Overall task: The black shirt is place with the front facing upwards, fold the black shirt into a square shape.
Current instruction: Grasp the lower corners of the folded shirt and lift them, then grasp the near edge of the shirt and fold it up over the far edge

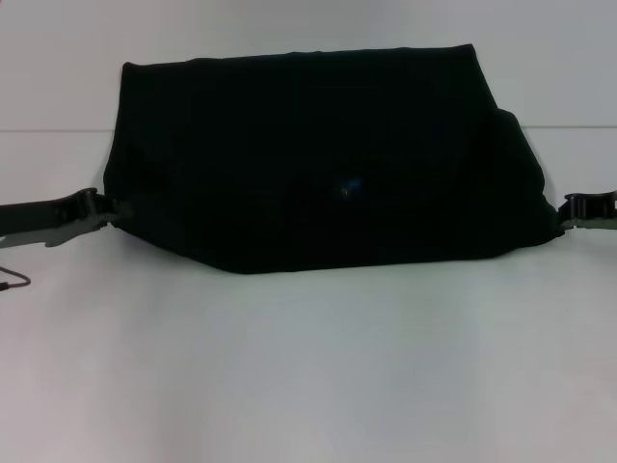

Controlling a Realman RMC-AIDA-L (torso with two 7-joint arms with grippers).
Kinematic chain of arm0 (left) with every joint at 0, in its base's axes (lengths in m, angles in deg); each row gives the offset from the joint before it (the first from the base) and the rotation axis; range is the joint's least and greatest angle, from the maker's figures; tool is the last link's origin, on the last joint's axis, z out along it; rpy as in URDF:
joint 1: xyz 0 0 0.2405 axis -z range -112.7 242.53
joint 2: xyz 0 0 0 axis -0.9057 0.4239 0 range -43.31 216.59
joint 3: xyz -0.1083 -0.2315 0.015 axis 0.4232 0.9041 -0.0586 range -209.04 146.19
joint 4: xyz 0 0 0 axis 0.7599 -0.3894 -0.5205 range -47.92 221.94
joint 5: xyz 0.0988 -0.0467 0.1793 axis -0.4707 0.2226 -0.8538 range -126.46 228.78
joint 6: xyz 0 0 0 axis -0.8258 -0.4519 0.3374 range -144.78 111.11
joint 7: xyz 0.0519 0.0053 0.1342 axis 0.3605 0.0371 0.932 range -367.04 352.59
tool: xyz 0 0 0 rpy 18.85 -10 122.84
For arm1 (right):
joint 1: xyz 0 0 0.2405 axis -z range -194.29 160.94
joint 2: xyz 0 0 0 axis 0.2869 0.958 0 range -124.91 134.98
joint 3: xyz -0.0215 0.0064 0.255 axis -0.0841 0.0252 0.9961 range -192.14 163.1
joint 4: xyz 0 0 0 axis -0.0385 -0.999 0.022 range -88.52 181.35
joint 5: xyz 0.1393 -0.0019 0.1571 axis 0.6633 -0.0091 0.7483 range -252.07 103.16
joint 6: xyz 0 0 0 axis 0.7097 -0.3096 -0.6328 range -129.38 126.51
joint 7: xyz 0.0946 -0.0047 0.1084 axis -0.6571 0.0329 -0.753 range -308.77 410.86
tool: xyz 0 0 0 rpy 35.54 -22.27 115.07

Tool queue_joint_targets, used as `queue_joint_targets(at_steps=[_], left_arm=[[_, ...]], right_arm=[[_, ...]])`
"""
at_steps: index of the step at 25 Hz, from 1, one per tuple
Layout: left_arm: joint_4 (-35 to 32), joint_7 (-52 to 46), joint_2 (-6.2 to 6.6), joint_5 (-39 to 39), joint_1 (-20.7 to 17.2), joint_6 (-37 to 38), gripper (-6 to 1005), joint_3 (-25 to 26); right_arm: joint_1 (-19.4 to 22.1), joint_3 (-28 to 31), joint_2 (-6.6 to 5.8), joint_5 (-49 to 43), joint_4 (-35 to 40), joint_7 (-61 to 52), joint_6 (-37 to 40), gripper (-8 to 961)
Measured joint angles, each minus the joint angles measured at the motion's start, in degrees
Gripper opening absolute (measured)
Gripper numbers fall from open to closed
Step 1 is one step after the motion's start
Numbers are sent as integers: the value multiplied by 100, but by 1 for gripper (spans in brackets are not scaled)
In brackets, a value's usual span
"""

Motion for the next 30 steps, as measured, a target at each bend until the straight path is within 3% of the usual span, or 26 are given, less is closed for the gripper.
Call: queue_joint_targets(at_steps=[6,12,17,24,30], left_arm=[[-187,151,167,-278,-54,1058,62,-18],[-728,165,193,-675,-338,2413,62,-21],[-1033,511,201,-991,-646,3976,62,-8],[-1031,624,170,-1264,-726,4092,61,118],[-1017,462,195,-1165,-275,3414,61,1266]], right_arm=[[454,0,-31,217,824,100,1309,6],[1064,10,42,212,1716,285,3060,6],[1506,78,32,192,1909,565,3933,6],[1664,1084,5,249,1852,1197,4464,6],[1383,1872,4,894,1771,1427,3974,5]])
